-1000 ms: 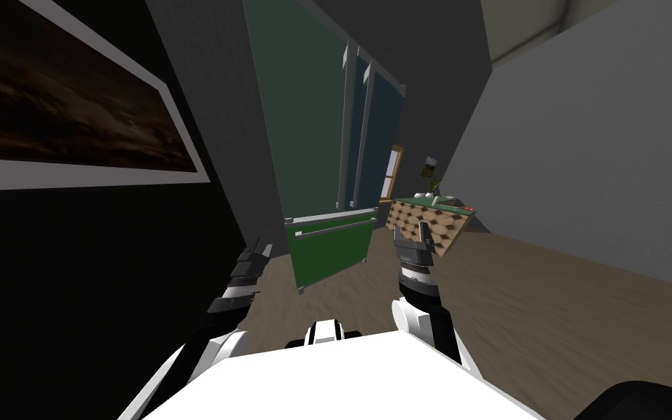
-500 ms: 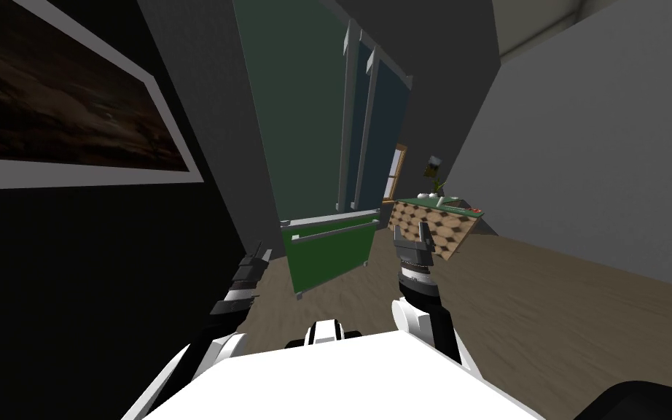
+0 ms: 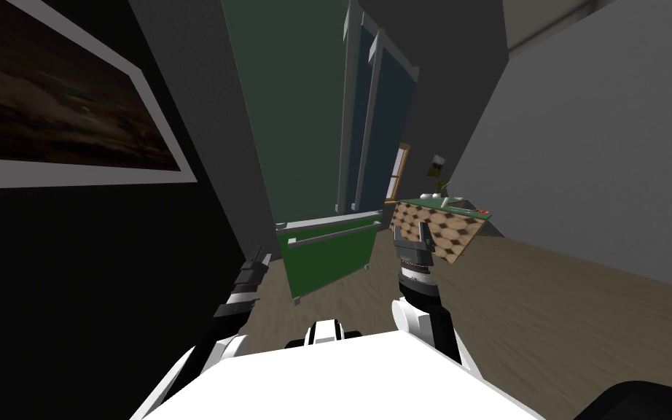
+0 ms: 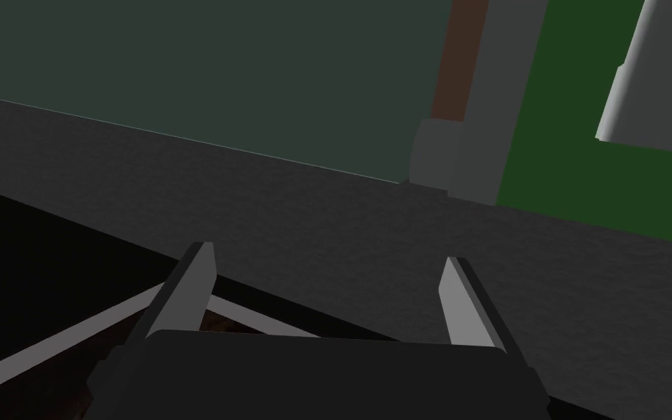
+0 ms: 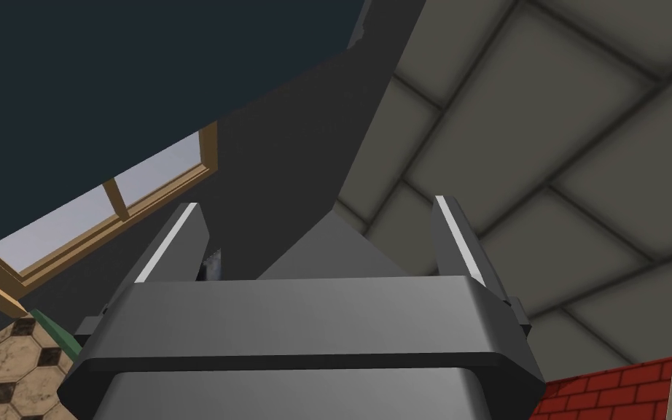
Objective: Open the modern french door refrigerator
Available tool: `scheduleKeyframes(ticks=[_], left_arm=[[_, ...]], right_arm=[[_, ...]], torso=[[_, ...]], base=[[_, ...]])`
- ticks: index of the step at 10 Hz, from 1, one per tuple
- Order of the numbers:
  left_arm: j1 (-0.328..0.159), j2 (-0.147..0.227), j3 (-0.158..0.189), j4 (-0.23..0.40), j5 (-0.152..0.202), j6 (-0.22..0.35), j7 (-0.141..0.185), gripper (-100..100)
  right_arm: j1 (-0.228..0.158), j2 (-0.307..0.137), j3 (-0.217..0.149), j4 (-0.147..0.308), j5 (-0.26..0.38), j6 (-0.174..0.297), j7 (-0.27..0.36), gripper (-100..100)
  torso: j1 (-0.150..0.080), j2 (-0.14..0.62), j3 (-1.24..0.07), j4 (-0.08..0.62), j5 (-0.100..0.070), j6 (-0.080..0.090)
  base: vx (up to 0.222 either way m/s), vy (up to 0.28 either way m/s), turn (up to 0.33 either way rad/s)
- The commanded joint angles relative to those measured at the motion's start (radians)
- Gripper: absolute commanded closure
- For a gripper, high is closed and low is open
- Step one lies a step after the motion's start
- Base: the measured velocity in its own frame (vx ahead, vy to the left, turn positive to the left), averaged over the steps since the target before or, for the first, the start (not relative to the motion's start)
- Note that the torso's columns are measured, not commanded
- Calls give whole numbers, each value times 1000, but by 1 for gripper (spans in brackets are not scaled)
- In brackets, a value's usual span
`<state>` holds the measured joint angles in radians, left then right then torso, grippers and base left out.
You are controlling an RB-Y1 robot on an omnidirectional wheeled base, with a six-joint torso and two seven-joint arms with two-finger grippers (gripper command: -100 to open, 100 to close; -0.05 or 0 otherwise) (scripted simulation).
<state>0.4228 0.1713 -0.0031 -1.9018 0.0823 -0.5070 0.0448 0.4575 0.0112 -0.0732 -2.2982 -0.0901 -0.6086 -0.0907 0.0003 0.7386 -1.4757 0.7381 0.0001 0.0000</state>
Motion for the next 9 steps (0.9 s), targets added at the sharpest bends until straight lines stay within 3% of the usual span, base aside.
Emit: scheduleKeyframes(ticks=[1,9], left_arm=[[-13,-8,9,54,4,-21,4,-100],[-49,-27,33,229,16,-93,15,-100]], right_arm=[[0,0,0,0,0,0,0,0],[0,0,0,0,0,0,0,0]], torso=[[0,0,0,0,0,0],[0,-1,0,0,0,0]], base=[[76,-31,19],[89,-29,22]])
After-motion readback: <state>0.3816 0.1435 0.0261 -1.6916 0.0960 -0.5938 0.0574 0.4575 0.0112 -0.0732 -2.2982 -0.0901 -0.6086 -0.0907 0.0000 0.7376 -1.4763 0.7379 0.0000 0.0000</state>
